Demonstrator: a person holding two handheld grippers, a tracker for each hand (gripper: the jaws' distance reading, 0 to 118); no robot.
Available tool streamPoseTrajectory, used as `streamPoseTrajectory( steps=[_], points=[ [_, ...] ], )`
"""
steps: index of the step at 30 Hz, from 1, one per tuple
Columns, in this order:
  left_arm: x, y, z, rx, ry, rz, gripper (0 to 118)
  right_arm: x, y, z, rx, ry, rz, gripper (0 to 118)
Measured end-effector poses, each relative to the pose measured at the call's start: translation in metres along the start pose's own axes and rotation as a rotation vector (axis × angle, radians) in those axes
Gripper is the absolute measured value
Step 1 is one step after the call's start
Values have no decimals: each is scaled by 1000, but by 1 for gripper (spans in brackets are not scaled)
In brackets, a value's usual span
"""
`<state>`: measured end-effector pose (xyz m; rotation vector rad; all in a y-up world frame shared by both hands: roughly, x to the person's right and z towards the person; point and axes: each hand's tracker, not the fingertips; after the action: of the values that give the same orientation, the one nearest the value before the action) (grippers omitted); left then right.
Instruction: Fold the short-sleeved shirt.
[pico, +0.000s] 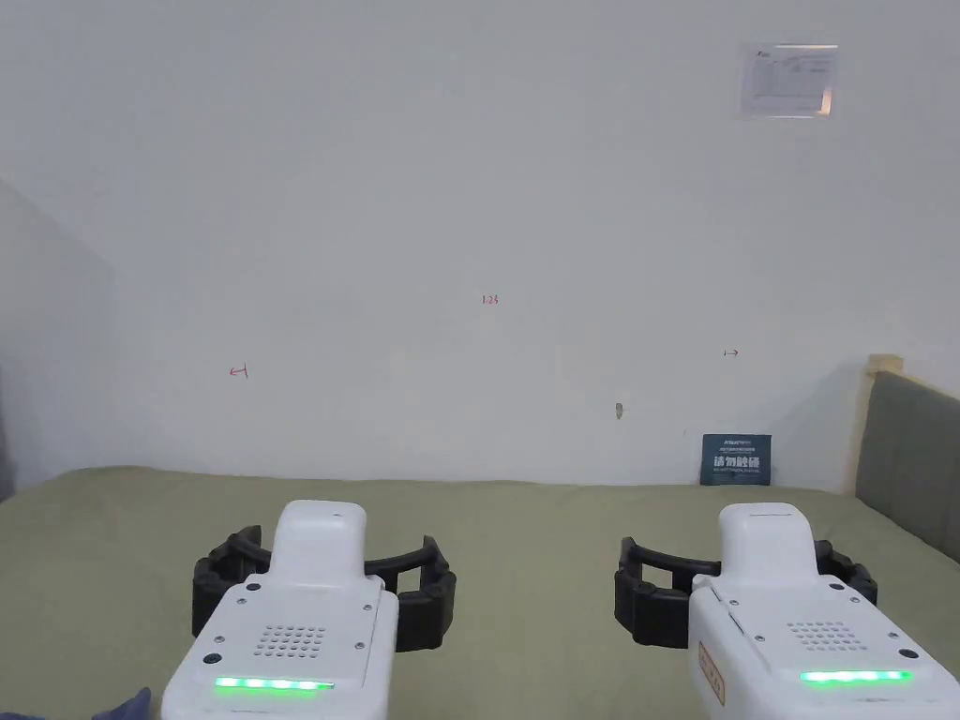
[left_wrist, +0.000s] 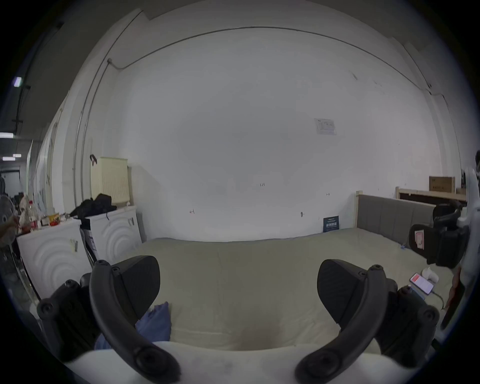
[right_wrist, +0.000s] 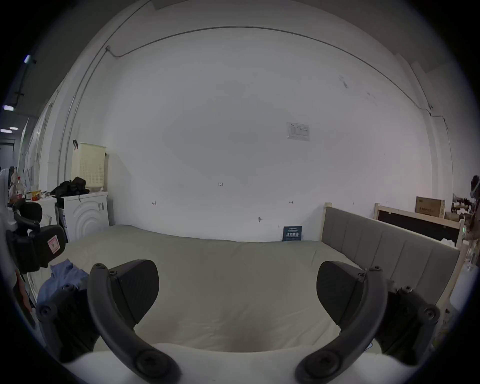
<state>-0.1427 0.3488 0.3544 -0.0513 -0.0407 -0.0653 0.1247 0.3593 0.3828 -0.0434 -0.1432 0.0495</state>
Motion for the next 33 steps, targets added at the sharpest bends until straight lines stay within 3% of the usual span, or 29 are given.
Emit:
streamPoseTrajectory(
  steps=[5,33],
  points=[
    [-5,6,3,-12,-22,42,118,1,2,-3,-5,4,-31,118],
    [-10,7,-2,-53,-22,31,118,-5,-4,-6,-27,-10,17,117]
  ],
)
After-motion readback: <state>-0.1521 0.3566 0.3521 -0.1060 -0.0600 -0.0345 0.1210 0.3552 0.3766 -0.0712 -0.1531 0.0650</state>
